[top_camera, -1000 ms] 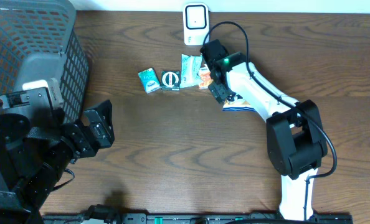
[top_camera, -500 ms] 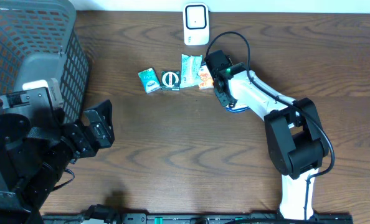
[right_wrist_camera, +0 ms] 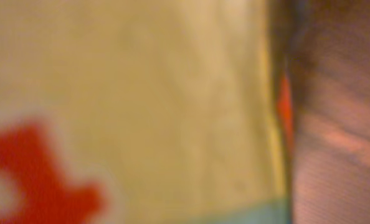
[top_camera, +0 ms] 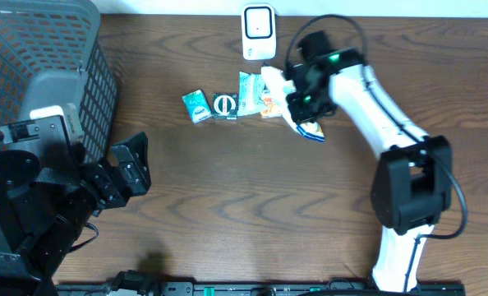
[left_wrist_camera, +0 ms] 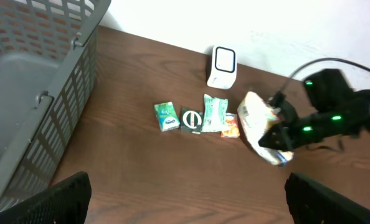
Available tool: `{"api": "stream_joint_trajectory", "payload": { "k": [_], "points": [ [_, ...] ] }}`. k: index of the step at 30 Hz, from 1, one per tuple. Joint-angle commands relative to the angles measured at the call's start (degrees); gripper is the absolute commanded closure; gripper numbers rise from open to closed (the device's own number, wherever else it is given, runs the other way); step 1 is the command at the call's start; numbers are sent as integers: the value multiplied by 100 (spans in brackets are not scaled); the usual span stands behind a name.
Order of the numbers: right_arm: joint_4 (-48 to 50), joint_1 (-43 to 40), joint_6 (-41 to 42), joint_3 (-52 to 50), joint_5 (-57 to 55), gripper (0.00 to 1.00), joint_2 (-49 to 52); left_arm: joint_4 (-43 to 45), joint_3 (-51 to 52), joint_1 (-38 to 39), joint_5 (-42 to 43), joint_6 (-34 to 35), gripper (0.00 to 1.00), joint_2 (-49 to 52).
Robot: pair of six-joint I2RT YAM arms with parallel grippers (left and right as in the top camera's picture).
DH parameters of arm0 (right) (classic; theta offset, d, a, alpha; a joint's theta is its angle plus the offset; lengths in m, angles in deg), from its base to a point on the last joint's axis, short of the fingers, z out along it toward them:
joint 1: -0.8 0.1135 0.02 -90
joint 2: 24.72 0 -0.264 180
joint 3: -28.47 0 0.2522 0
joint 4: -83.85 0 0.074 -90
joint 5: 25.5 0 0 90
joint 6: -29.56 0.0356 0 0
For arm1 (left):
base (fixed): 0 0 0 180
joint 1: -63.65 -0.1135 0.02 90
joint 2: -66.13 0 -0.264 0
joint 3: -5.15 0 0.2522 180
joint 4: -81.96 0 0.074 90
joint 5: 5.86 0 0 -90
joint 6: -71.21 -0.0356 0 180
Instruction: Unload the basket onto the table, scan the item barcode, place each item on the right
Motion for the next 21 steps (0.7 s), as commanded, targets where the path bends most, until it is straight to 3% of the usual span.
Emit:
{"api": "stream_joint_trajectory", "payload": {
  "k": [1,12,21],
  "points": [
    [-369,-487,-800,50,2365,99,-184,-13,-42,-28,-72,52,2,2],
    [-855,-789,-2321,-935,5106,99,-181,-13,-42,-28,-72,52,2,2],
    [94,-645,-2127,-2459,5952,99,-181,-13,-42,-28,-72,52,2,2]
  ]
}}
